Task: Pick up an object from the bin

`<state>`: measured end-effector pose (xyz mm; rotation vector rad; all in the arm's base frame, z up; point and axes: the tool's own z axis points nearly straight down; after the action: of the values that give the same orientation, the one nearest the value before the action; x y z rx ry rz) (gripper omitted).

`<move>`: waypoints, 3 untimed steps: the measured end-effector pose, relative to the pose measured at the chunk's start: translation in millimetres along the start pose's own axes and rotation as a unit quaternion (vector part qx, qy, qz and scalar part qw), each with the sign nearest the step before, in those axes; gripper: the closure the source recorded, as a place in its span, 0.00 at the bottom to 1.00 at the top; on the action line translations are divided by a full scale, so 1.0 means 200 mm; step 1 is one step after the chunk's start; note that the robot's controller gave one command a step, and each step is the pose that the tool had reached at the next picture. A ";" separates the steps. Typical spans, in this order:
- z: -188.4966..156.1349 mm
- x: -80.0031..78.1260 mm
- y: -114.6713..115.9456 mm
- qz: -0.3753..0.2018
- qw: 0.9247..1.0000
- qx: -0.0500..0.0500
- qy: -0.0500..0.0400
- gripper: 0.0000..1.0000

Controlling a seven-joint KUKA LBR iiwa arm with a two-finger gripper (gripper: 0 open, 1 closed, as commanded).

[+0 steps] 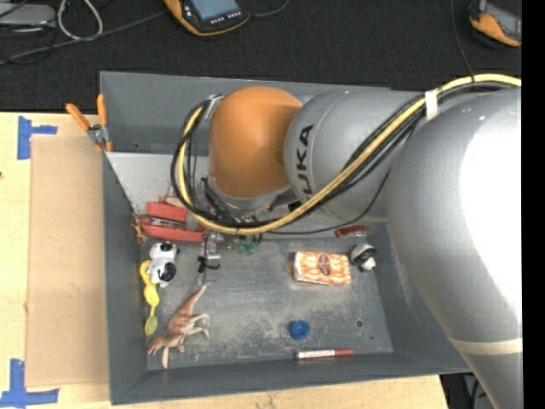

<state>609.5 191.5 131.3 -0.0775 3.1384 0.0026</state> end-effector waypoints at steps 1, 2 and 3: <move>0.02 0.00 -0.13 -0.033 0.999 0.000 0.004 0.00; -0.06 -0.04 -0.15 -0.047 0.999 0.000 -0.006 0.00; 0.02 0.09 -0.11 -0.106 0.994 0.001 0.003 0.00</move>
Offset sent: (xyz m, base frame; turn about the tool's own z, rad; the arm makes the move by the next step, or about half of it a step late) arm 0.0103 -0.0154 -0.0613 -0.1671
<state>592.5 167.9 127.4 -0.4114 3.1171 0.0004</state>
